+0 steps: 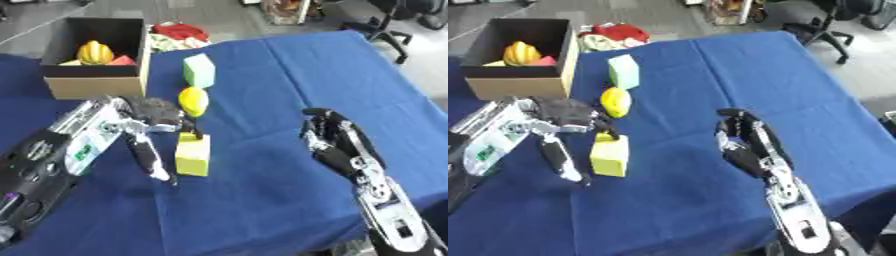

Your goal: Pick up objects on the table and place them in the box.

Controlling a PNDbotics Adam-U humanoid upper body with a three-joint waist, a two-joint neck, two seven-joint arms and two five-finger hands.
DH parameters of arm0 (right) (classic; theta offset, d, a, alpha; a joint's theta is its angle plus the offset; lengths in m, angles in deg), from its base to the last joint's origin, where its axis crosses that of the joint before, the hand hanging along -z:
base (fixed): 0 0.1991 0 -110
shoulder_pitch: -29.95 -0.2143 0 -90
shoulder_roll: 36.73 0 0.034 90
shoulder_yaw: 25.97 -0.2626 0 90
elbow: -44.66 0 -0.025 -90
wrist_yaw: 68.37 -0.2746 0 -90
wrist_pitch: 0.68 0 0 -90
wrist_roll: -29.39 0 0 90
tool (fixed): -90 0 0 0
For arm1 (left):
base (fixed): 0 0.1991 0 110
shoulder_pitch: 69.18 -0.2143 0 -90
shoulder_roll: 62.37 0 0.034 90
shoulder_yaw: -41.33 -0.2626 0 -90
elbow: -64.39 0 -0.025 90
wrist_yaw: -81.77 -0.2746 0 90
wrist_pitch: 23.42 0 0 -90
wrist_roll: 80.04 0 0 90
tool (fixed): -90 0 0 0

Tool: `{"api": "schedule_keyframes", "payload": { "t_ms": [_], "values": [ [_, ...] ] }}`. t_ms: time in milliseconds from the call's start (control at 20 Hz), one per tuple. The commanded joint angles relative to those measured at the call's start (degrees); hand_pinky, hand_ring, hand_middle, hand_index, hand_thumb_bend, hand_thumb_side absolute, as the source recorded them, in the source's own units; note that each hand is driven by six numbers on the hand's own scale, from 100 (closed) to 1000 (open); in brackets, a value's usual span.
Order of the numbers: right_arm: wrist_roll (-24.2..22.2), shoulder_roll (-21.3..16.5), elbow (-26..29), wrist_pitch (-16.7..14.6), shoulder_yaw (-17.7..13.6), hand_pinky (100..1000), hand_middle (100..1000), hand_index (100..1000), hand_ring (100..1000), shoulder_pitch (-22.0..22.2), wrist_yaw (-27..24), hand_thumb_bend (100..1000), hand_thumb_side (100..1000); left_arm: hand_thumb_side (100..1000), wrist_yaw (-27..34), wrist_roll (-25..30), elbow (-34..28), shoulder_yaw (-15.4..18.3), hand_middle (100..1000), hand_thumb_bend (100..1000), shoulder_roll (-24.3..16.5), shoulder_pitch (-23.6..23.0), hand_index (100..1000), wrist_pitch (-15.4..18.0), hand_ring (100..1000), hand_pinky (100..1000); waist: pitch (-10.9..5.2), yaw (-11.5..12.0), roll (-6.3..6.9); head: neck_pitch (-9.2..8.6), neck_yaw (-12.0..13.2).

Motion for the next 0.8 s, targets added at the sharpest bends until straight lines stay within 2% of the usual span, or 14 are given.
{"api": "schedule_keyframes", "payload": {
  "t_ms": [50,150,250,400,500,800],
  "values": [
    [-0.15,-0.59,1.21,-0.09,-0.17,690,501,766,559,-0.66,-0.09,100,259,378,-3.34,-1.73,1.51,0.77,748,519,0.52,0.00,878,0.47,724,767,0.09,-0.09,0.29,0.22,-0.28],
    [-0.15,-0.56,1.19,-0.08,-0.17,690,500,765,559,-0.64,-0.10,100,259,285,-5.34,-3.70,2.15,1.52,690,466,1.15,-0.31,837,-0.23,665,740,0.11,-0.07,0.24,0.22,-0.37],
    [-0.12,-0.55,1.18,-0.06,-0.20,690,500,765,559,-0.61,-0.11,100,259,162,-6.60,-5.56,2.45,2.36,595,406,1.57,-0.58,774,-1.31,582,688,0.12,-0.05,0.20,0.22,-0.44],
    [-0.05,-0.54,1.18,-0.05,-0.25,690,500,765,558,-0.60,-0.11,100,258,146,-6.11,-8.29,2.48,4.27,475,307,1.75,-0.90,685,-3.80,480,616,0.17,0.06,0.17,0.22,-0.57],
    [-0.04,-0.56,1.16,-0.03,-0.25,690,500,765,558,-0.57,-0.11,100,258,140,-4.97,-10.08,2.11,5.21,429,272,1.67,-0.97,646,-5.57,444,589,0.20,0.14,0.15,0.22,-0.66],
    [-0.07,-0.51,1.13,-0.03,-0.21,690,500,764,558,-0.59,-0.12,100,258,125,-0.99,-15.69,0.55,5.79,326,216,1.32,-0.97,564,-11.17,369,541,0.18,0.24,0.04,0.22,-0.86]
  ]
}}
